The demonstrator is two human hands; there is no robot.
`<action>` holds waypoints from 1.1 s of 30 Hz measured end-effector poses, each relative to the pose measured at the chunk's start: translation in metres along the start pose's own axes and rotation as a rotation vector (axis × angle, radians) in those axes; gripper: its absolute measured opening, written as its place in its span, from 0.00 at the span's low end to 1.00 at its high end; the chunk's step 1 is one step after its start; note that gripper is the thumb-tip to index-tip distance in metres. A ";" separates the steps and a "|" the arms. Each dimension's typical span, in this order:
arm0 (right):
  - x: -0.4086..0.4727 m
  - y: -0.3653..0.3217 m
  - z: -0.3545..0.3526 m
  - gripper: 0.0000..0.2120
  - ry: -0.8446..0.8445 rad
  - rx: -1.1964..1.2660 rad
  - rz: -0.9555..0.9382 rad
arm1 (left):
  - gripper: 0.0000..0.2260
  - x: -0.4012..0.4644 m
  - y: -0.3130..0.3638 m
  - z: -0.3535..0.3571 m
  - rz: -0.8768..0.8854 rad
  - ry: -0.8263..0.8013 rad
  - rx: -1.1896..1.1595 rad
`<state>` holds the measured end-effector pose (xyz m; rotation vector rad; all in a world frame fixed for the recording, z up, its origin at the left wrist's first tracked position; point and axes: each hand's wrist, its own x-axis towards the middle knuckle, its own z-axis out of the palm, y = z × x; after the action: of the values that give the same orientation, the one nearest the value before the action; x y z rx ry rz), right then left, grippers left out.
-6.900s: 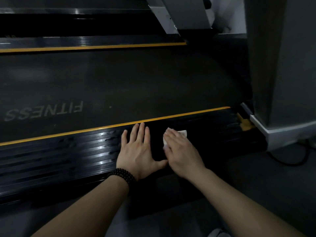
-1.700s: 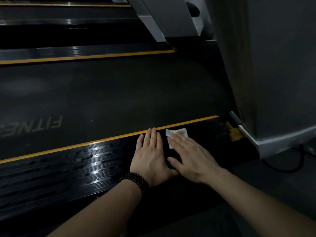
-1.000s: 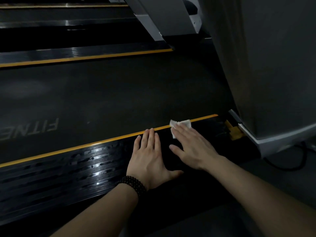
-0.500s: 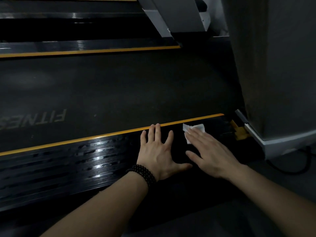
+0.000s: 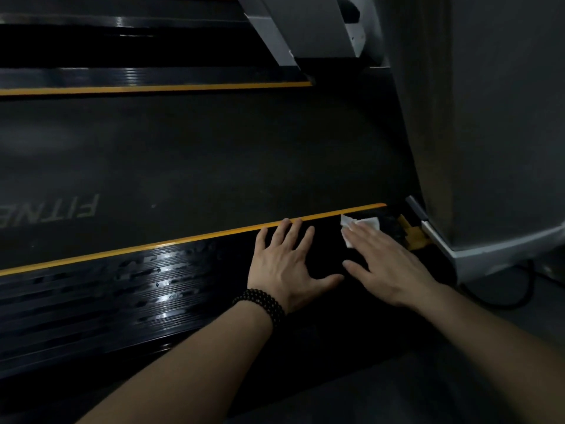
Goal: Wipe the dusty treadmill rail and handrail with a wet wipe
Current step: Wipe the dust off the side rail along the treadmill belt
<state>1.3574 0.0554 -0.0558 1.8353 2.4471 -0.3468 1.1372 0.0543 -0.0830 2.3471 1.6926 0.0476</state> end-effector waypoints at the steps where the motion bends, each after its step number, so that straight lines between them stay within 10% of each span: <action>1: 0.005 0.001 -0.003 0.35 0.002 -0.004 0.034 | 0.47 0.000 0.000 0.000 0.001 -0.002 -0.004; 33: 0.016 0.001 -0.005 0.32 0.027 0.087 0.051 | 0.48 -0.006 0.004 -0.002 -0.035 0.036 0.020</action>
<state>1.3539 0.0721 -0.0546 1.9443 2.4344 -0.4348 1.1391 0.0479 -0.0797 2.3439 1.7587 0.0672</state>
